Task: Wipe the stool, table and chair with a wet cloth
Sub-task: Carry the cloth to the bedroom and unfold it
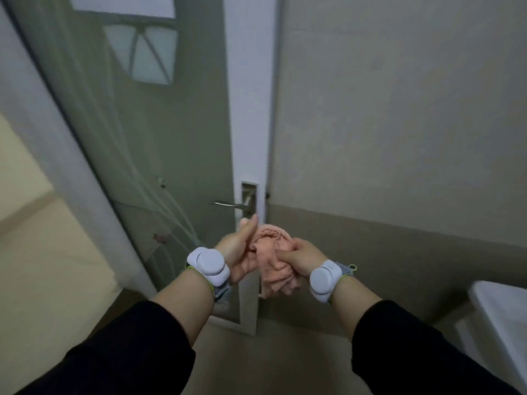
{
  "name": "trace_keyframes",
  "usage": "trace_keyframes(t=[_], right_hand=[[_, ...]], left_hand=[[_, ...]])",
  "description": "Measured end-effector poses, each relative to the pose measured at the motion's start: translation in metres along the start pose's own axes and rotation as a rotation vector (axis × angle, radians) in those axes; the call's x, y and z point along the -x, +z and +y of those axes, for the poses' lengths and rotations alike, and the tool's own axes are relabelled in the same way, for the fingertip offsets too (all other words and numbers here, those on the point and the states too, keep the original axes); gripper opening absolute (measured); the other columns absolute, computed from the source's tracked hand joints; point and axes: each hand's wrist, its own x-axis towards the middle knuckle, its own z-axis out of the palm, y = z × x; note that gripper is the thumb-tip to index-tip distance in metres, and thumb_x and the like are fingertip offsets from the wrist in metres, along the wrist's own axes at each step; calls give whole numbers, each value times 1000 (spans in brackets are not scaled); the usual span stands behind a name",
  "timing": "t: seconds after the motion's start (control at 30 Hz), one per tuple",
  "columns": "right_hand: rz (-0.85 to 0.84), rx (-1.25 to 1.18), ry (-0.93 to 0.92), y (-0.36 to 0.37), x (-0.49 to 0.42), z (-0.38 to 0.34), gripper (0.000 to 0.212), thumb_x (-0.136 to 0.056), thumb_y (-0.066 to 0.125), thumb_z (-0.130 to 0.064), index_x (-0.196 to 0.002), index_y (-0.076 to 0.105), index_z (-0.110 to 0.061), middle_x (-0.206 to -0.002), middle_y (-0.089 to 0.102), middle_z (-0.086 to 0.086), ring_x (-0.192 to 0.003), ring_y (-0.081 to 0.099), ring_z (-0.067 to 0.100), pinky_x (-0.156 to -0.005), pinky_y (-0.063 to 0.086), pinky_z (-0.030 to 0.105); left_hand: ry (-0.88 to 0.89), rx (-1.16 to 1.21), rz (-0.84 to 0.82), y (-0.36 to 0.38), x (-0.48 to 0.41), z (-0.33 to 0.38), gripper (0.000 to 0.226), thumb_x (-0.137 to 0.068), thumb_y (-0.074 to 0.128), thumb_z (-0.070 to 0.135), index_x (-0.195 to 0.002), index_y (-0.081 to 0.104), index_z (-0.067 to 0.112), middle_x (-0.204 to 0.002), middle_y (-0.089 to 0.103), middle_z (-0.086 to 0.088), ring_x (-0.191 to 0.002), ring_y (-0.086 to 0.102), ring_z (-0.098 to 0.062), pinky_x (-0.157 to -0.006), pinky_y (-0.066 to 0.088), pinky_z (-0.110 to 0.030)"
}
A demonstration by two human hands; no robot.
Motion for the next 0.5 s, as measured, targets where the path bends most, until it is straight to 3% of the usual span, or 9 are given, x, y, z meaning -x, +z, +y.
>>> trace_keyframes(t=[0.07,0.13,0.23,0.27,0.4,0.43,0.5], right_hand=[[15,-7,-12,28,-10,-15,29,-82,69,-7,-109,63,3,-99,69,14,-87,64,21,-78,52,31],[-6,-28,-42,86,-28,-38,32,-80,71,-10,-110,64,-3,-102,70,11,-89,65,21,-81,53,30],[24,-40,-93,131,-43,-55,15,-80,72,-23,-93,66,-18,-84,69,-6,-73,62,5,-60,47,11],[22,-36,-105,148,-48,-62,11,-80,71,-26,-86,64,-22,-81,67,-9,-73,61,4,-57,47,11],[-66,-10,-113,211,-66,-90,19,-83,68,-32,-91,66,-15,-93,71,8,-91,67,24,-84,54,39],[-99,-1,-115,224,-71,-96,19,-85,65,-33,-91,66,-15,-94,71,8,-90,66,23,-83,54,37],[-153,-3,-121,248,-84,-104,18,-90,59,-33,-90,65,-15,-88,69,2,-80,64,13,-67,53,20]], left_hand=[[34,58,-18,-31,12,14,41,-79,61,43,-102,65,9,-87,73,-10,-71,71,-17,-62,59,-26],[119,77,45,-92,26,30,29,-84,60,35,-98,66,11,-80,73,-6,-67,71,-14,-60,58,-24],[109,55,145,-139,39,41,17,-89,60,26,-99,66,13,-79,74,-2,-67,71,-12,-56,55,-23],[88,23,194,-156,44,42,15,-89,61,26,-99,66,15,-77,74,0,-64,71,-11,-53,54,-22],[-24,-14,313,-210,57,42,24,-87,64,30,-104,64,14,-72,74,2,-58,69,-8,-49,53,-20],[-22,0,345,-219,59,44,25,-87,64,28,-105,64,10,-71,74,0,-58,69,-10,-48,53,-21],[1,-20,422,-238,60,50,32,-86,66,23,-112,60,5,-81,73,-8,-66,70,-18,-50,54,-24]])
